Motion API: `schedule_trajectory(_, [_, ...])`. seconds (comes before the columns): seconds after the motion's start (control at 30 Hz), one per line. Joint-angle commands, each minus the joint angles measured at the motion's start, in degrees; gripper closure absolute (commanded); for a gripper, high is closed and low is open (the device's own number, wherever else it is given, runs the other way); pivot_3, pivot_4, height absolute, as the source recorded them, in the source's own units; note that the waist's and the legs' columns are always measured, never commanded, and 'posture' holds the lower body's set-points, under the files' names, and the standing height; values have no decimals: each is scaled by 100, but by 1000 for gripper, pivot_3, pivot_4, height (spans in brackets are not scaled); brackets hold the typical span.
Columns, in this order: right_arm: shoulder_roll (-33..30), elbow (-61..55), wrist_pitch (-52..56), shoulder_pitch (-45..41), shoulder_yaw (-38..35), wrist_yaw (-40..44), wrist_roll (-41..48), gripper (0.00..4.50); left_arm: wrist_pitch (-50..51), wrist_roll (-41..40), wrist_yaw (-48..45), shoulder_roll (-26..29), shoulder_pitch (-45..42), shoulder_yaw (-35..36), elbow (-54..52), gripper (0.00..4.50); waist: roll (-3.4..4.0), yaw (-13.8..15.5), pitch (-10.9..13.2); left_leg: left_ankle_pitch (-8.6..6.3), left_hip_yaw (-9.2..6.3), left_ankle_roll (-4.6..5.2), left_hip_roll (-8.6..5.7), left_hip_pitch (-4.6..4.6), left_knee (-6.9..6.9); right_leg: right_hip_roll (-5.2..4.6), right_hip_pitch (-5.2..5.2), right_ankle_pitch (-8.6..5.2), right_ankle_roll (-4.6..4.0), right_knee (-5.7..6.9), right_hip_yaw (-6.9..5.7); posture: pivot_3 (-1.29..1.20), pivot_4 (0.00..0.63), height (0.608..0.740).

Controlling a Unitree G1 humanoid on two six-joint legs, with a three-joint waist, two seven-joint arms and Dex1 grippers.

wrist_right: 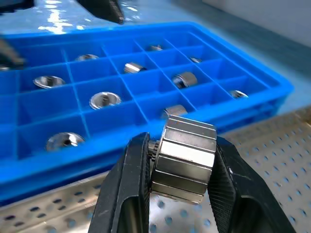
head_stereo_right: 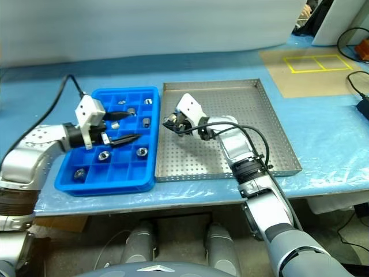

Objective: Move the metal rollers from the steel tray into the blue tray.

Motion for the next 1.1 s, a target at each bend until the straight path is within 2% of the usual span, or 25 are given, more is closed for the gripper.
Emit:
schedule_trajectory(0.03, [328,-644,907,-276,-159,635,993,3309,24,-154,-15,207,292,377,-374,0,0,27,0,0,-4,0,0,-7,-4,0,-5,-1,-1,-1,-5,70,150,740])
schedule_trajectory(0.1, [446,-929,1479,-327,-102,991,1409,3309,89,-176,50,289,617,553,-573,0,-1,36,1,1,-8,-1,1,-17,-6,0,-15,-1,-2,0,-10,115,150,740])
schedule_trajectory(0.23, [657,-579,1566,-349,365,1240,1267,3309,297,-288,329,317,1185,972,-1092,0,-3,164,-1,4,-14,-6,5,-16,-22,1,-18,-7,-11,0,-20,174,150,740])
schedule_trajectory(0.47, [1510,1264,278,-808,756,910,499,3309,656,-433,803,333,2077,1920,-1838,0,-3,366,1,9,-22,-16,5,-15,-36,-2,-22,-10,-14,7,-26,292,150,740])
schedule_trajectory(0.63, [1852,2203,-451,-1023,797,865,128,3309,826,-547,927,370,2557,2439,-2131,0,-4,486,1,8,-25,-16,5,-18,-42,-2,-24,-13,-17,3,-28,329,150,740])
schedule_trajectory(0.8, [1902,2274,-561,-962,776,1083,53,3309,919,-622,1096,330,2608,2442,-2279,0,-4,610,2,7,-27,-15,6,-22,-42,-1,-25,-15,-16,0,-29,334,150,740])
schedule_trajectory(0.97, [1614,2052,-129,-870,778,1701,161,3309,929,-637,1202,305,2502,2182,-2246,0,-5,645,1,7,-28,-16,6,-21,-45,-1,-25,-16,-14,5,-28,309,150,740])
schedule_trajectory(1.1, [1634,2168,-64,-801,725,1669,95,3309,885,-610,1210,339,2311,2007,-2065,0,-6,640,0,8,-29,-16,8,-20,-44,0,-27,-15,-14,9,-28,289,150,740])
